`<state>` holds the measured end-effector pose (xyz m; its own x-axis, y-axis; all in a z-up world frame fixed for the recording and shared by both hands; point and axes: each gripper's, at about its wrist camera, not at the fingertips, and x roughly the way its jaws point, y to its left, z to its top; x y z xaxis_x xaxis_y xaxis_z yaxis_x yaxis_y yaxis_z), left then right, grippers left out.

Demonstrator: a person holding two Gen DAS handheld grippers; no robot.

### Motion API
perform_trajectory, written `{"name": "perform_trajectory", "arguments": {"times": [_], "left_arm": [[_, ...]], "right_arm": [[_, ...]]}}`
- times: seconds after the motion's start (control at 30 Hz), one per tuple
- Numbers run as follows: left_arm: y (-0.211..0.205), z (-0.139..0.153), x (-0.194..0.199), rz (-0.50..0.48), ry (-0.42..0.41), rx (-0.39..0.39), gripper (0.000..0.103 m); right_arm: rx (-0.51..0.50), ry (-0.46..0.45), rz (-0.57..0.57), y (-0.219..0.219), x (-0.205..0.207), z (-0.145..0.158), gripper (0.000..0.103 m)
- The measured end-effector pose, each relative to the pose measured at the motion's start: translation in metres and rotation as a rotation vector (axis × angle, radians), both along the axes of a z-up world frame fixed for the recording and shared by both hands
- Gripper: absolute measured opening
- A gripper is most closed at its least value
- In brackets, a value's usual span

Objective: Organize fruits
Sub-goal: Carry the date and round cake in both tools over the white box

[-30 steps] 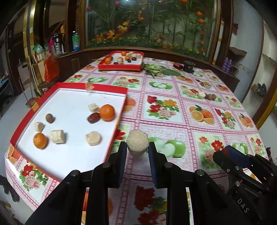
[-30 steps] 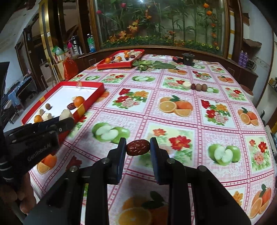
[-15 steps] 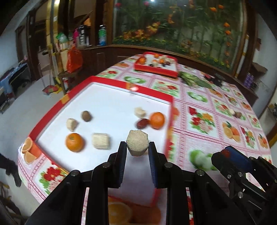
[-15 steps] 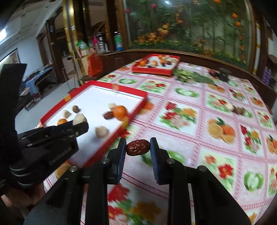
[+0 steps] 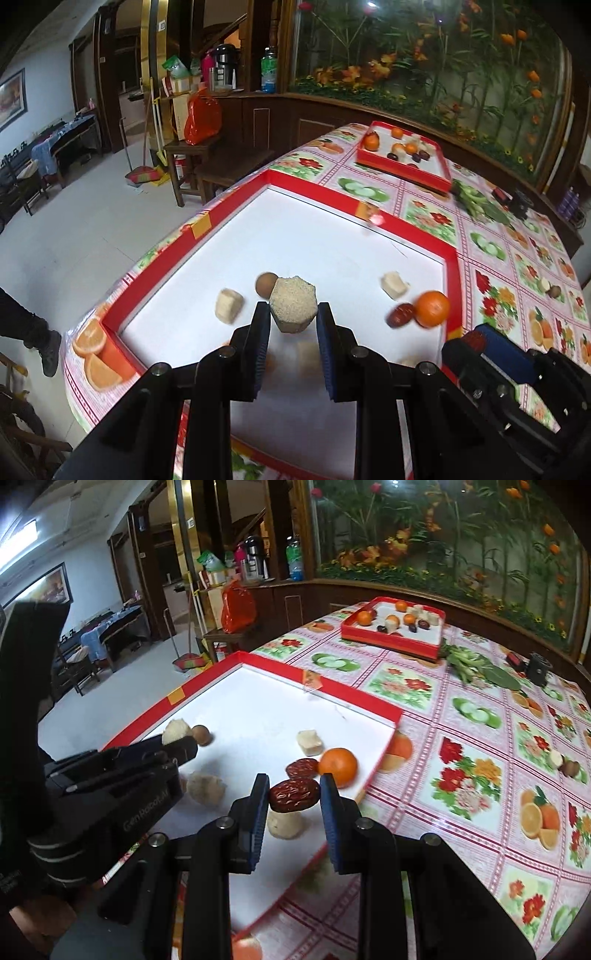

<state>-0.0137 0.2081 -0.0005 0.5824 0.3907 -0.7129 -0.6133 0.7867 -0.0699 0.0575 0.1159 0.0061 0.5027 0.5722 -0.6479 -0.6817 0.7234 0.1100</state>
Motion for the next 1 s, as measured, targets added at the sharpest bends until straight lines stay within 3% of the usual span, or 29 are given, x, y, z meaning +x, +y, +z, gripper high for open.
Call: {"name": "perform_trajectory", "arguments": {"times": [0.37, 1.0], "left_arm": [[0.032, -0.006, 0.013, 0.055, 0.025, -0.003, 0.024], [0.048, -0.013, 0.03, 0.087, 0.068, 0.029, 0.024]], "right_arm": [[-0.01, 0.007, 0.025, 0.024, 0.013, -0.005, 0.03], [-0.044, 0.048, 0.069, 0.052, 0.028, -0.027, 0.03]]}}
